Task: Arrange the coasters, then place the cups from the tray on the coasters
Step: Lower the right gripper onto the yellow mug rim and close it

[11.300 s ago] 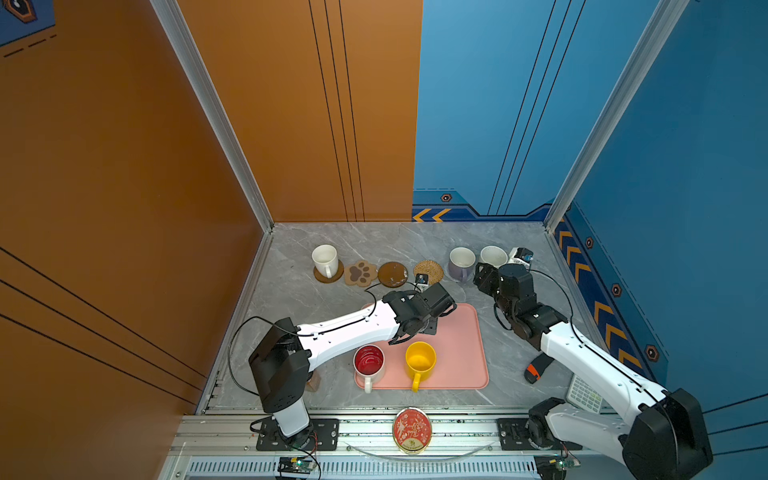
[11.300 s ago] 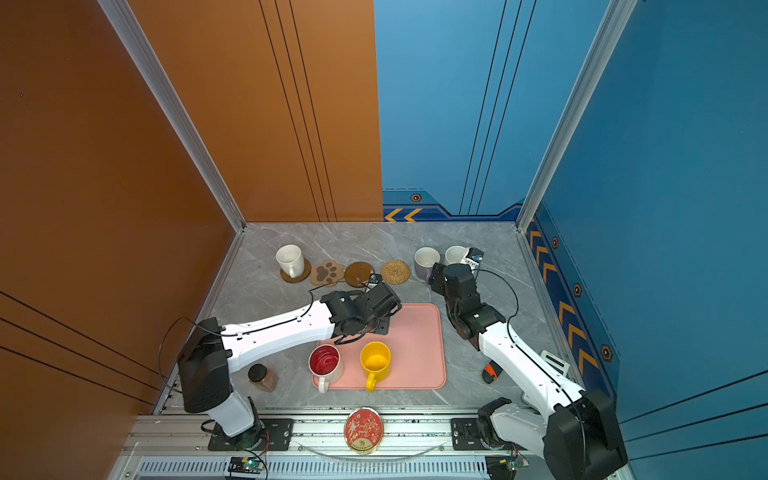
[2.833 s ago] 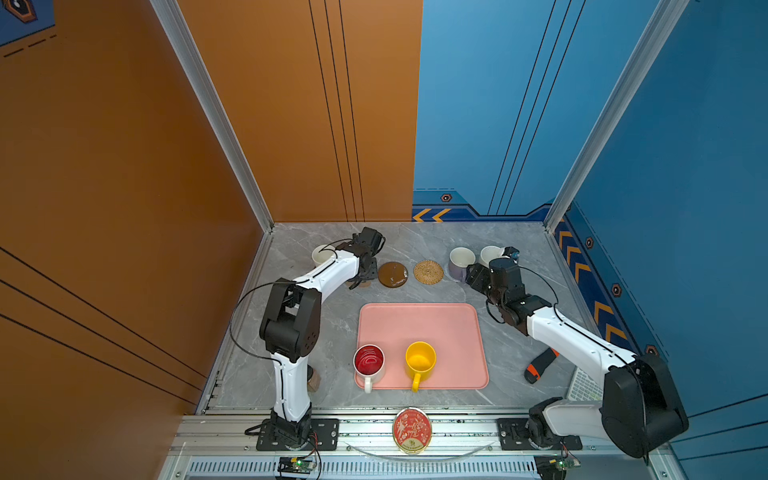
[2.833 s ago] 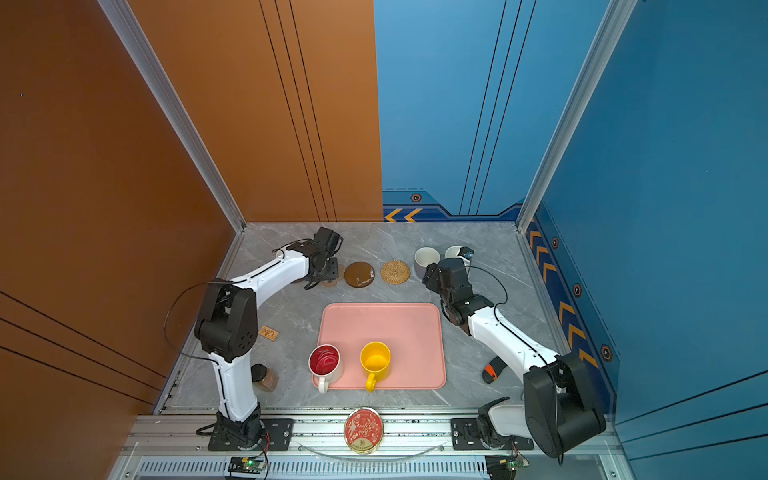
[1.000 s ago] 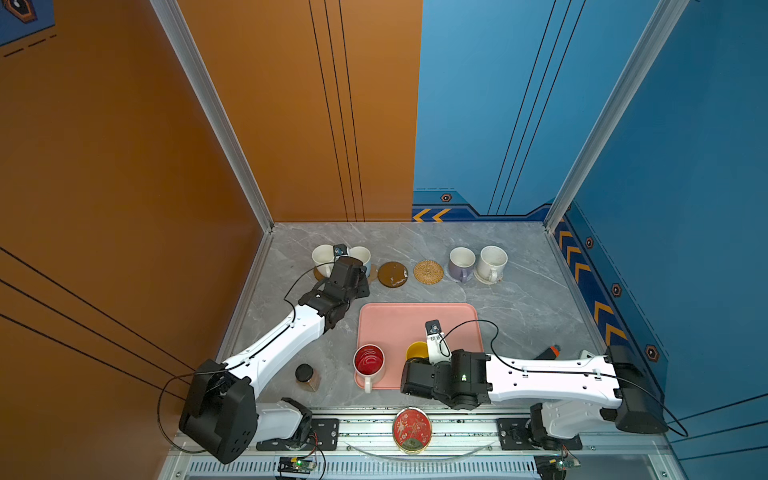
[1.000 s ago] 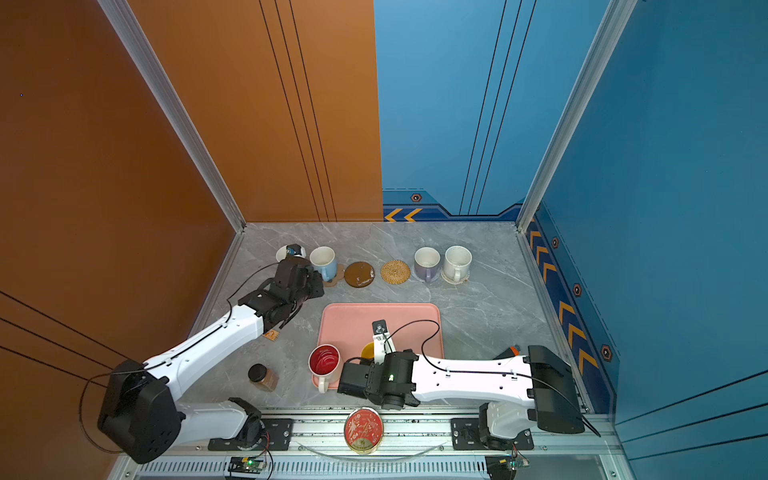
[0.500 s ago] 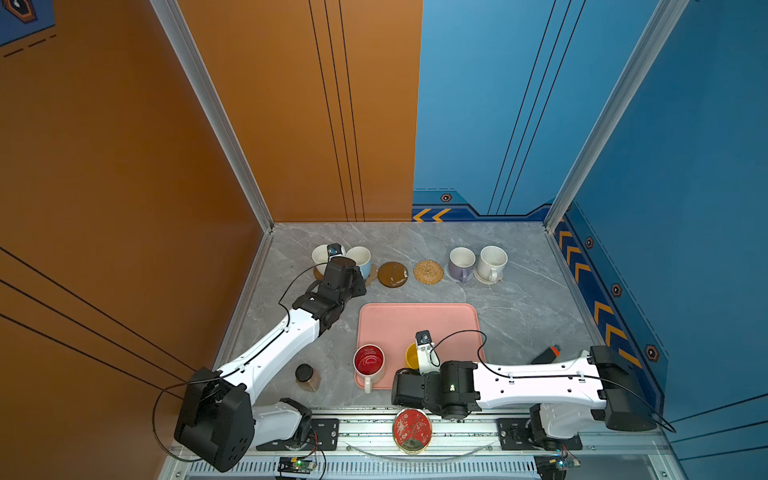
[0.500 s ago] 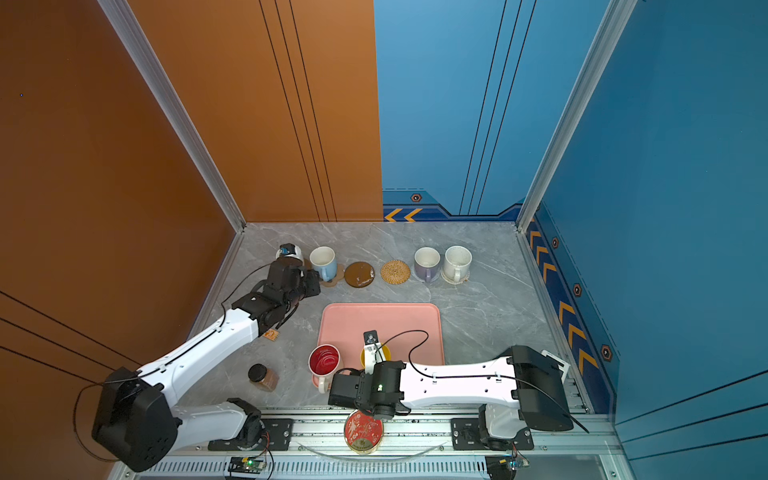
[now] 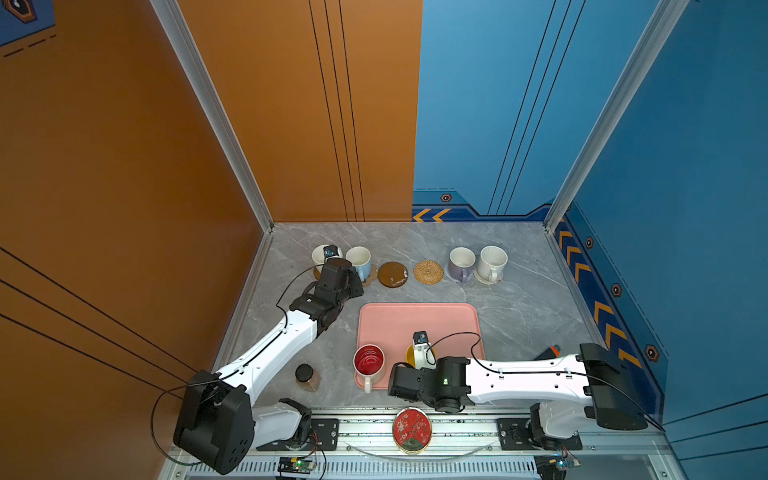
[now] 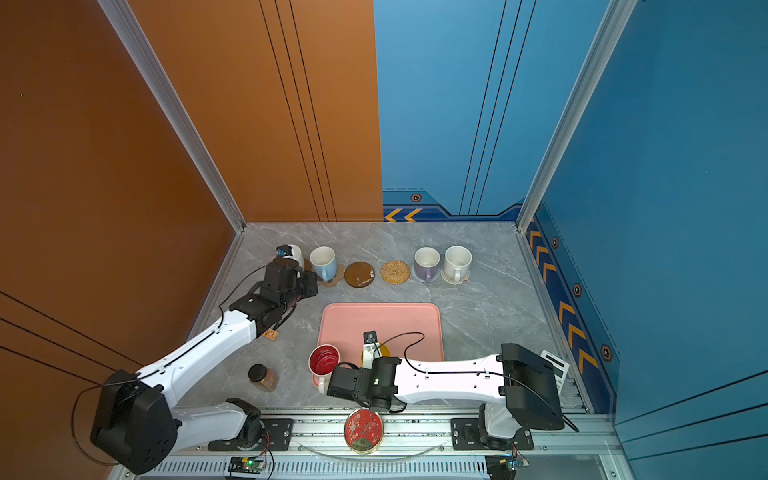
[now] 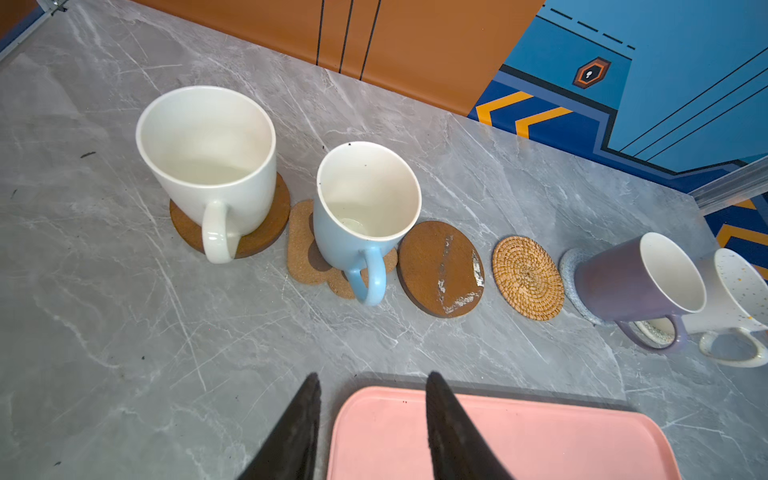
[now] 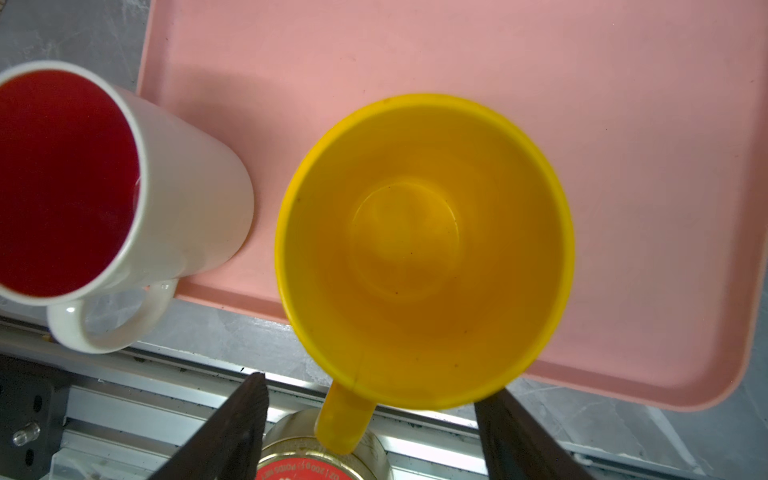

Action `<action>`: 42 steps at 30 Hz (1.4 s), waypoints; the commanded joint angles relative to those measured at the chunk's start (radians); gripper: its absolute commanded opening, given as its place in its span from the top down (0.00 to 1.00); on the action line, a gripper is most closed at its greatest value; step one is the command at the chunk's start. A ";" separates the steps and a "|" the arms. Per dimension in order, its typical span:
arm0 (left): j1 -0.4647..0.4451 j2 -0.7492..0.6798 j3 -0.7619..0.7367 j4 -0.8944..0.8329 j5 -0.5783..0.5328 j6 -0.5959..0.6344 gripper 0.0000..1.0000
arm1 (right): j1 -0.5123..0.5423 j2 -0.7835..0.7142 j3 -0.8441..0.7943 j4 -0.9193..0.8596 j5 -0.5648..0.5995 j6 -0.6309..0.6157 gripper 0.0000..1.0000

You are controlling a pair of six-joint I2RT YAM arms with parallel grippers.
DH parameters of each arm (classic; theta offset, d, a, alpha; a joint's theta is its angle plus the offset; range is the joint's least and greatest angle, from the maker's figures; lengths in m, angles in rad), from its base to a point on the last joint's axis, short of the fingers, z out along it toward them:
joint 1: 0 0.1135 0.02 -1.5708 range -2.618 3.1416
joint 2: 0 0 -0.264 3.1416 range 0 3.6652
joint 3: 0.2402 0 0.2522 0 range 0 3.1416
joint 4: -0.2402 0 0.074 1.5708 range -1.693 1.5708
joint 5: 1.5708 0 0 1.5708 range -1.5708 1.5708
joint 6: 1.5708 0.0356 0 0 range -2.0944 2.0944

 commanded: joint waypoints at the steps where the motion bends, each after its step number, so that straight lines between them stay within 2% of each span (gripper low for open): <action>1: 0.011 -0.020 -0.012 0.012 0.023 -0.005 0.57 | -0.012 0.025 -0.013 0.008 -0.031 0.004 0.27; 9: 0.019 -0.018 -0.012 0.011 0.035 -0.006 0.57 | -0.035 0.056 -0.026 0.008 -0.077 0.020 0.37; 19: 0.024 -0.021 -0.014 0.008 0.037 -0.009 0.57 | -0.054 0.008 -0.094 0.008 -0.072 0.077 0.48; 35: 0.031 -0.024 -0.019 0.008 0.044 -0.009 0.57 | -0.051 0.023 -0.052 0.006 -0.031 0.049 0.59; 42: 0.035 -0.021 -0.020 0.014 0.047 -0.010 0.57 | -0.053 0.027 -0.044 0.006 -0.027 0.046 0.58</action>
